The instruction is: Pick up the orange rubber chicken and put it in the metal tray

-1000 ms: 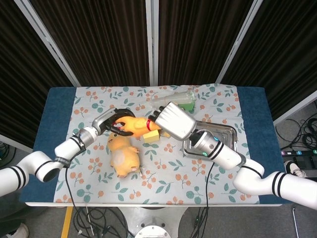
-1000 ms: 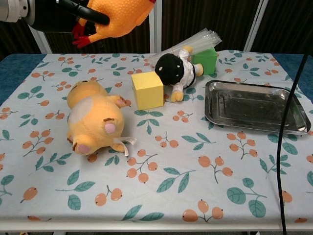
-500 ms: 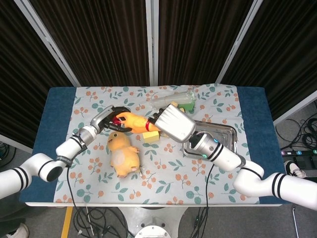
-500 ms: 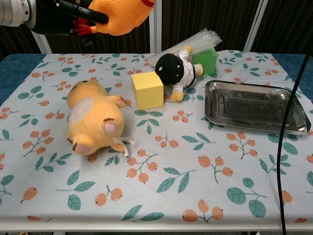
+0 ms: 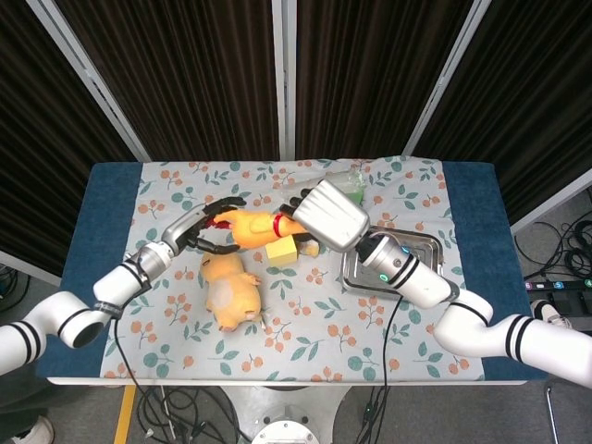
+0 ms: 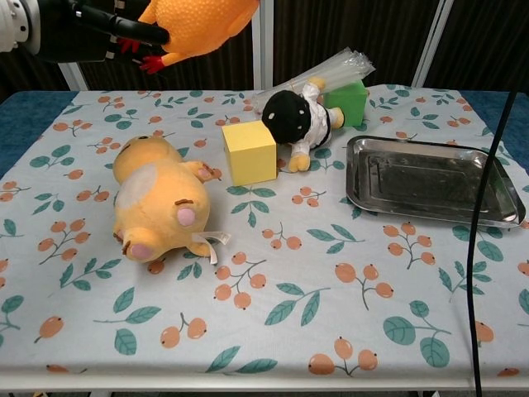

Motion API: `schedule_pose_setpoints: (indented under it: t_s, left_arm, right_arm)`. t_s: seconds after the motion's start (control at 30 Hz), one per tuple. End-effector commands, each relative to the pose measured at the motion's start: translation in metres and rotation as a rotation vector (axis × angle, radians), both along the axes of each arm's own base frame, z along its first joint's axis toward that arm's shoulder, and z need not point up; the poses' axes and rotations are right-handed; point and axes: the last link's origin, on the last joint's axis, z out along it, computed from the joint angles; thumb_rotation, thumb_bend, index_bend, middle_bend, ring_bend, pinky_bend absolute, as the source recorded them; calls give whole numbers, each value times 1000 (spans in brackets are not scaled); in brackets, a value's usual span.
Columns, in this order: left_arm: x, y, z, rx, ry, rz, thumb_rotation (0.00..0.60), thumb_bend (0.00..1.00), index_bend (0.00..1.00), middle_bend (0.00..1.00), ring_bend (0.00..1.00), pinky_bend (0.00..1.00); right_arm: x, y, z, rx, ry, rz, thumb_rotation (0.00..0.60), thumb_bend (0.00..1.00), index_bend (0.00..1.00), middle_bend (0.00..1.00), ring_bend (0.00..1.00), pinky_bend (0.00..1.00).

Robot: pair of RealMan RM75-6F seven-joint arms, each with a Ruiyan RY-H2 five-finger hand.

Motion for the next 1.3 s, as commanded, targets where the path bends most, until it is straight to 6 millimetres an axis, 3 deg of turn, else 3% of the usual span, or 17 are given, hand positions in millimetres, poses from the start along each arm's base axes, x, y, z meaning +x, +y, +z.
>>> schedule_pose_setpoints:
  t_s: [0.03, 0.4, 0.8, 1.07, 1.3]
  left_arm:
    - [-11, -1, 6, 21, 7, -56, 600, 212, 165, 73, 73, 202]
    - [-6, -1, 11, -6, -67, -91, 600, 191, 163, 61, 66, 199]
    - [6, -1, 7, -59, -27, -138, 600, 170, 167, 88, 67, 199]
    - [6, 6, 1, -58, 2, -77, 600, 226, 356, 311, 206, 276]
    - [3, 12, -1, -11, -45, 7, 600, 493, 679, 700, 604, 548]
  right_arm:
    - [0, -1, -1, 10, -5, -3, 600, 352, 920, 763, 696, 940]
    - [4, -1, -10, 38, 7, 6, 600, 352, 922, 768, 703, 947]
    - [18, 2, -21, 36, 17, 35, 600, 352, 922, 768, 703, 947]
    - [22, 3, -23, 28, 8, 46, 600, 353, 923, 768, 703, 947]
    - [23, 8, -22, 34, -8, 56, 600, 352, 924, 769, 703, 947]
